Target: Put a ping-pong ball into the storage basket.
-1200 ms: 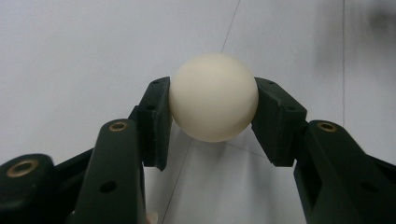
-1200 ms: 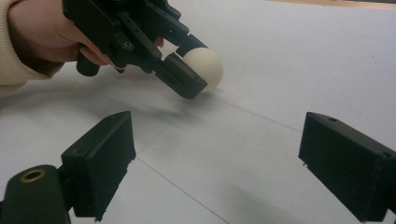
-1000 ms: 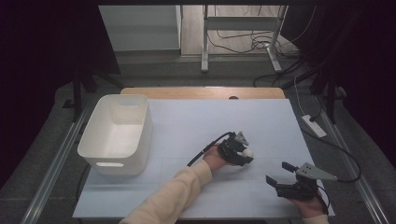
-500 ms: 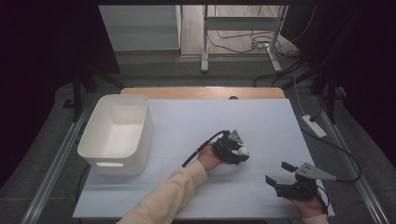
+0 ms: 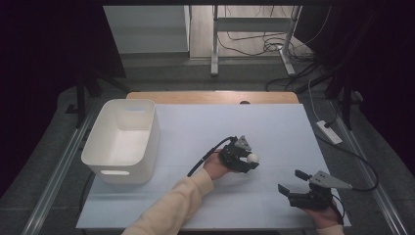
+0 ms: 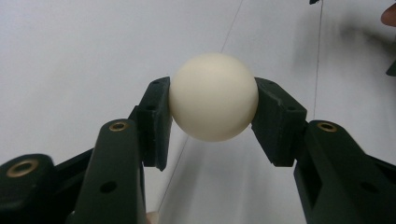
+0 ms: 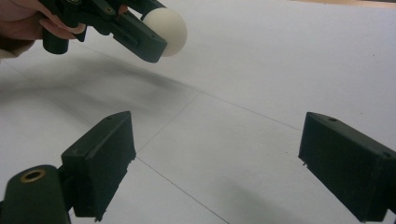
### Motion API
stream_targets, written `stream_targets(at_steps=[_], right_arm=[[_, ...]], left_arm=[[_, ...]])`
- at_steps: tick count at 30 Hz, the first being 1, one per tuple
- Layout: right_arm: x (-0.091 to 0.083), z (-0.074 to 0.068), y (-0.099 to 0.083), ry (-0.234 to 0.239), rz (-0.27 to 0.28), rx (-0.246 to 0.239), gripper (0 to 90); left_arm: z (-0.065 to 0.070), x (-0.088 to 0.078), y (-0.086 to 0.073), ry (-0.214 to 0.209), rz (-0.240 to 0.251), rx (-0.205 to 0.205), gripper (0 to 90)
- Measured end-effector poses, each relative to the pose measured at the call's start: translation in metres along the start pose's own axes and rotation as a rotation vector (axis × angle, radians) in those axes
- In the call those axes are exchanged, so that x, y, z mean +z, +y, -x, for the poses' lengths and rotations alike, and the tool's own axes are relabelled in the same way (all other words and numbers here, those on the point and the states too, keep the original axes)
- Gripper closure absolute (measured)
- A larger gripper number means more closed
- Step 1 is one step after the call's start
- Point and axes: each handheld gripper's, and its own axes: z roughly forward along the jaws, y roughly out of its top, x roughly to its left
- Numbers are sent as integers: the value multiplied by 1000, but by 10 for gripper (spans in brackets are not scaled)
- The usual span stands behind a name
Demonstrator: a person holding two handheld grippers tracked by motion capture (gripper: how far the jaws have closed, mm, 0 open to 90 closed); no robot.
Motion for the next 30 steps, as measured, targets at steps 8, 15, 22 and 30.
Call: stream_targets(at_steps=[8,15,22,30], right_arm=[[0,0,0,0,0,-2,104],[0,0,0,0,2,-2,105],[0,-1,1,1,2,-3,105],[1,-1,1,2,1,-4,105]], left_arm=[[0,-8,-2,5,12,-5,509],[-1,-18,-3,5,37,-17,508],[-2,-29,-5,21,51,-21,508],[-3,-40,-6,34,67,-21,508]])
